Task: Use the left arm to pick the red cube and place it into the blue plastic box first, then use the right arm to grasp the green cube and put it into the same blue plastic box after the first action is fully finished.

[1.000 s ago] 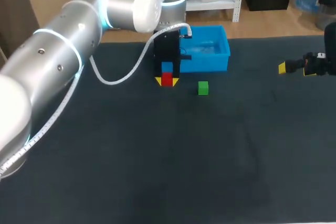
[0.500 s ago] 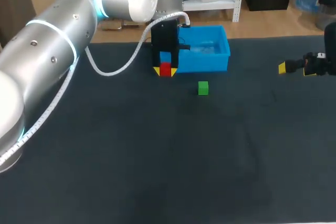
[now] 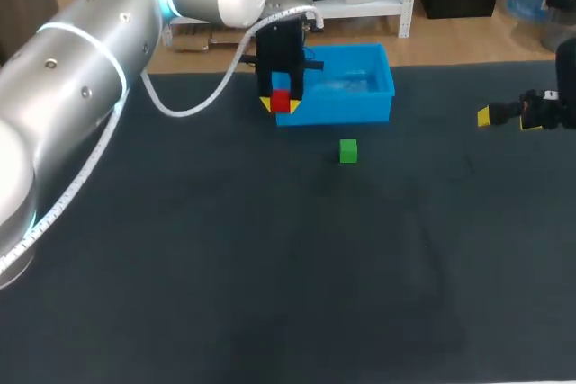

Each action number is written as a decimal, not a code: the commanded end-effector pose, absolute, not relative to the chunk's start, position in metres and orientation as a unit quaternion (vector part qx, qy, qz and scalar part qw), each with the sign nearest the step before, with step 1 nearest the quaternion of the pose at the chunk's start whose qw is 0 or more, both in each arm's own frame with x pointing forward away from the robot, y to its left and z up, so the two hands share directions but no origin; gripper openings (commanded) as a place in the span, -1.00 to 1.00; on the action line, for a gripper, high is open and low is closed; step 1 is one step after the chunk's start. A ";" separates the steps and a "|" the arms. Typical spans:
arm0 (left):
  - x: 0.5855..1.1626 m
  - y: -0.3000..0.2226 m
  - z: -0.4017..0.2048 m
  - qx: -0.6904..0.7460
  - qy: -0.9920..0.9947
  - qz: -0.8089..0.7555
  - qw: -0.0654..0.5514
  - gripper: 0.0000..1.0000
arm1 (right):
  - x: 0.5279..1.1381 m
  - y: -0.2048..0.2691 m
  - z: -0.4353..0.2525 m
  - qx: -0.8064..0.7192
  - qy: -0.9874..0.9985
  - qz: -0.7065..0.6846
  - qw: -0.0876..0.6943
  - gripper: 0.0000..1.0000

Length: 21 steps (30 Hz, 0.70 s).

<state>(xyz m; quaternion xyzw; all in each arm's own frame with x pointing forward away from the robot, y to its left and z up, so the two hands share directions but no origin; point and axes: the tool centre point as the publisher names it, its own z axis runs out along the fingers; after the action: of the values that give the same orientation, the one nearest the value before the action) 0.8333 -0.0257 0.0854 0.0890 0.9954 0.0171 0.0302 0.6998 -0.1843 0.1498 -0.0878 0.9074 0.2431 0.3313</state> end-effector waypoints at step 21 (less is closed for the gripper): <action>0.889 -0.031 0.114 0.126 0.991 0.039 0.038 -1.00 | 0.700 -0.185 0.150 -0.088 0.908 0.243 0.331 1.00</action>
<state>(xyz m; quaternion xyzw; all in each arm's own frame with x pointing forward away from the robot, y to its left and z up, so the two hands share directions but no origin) 0.8766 -0.0253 0.1128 0.1262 0.9857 0.0269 0.1085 0.6998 -0.1843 0.1498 -0.0878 0.9074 0.2432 0.3313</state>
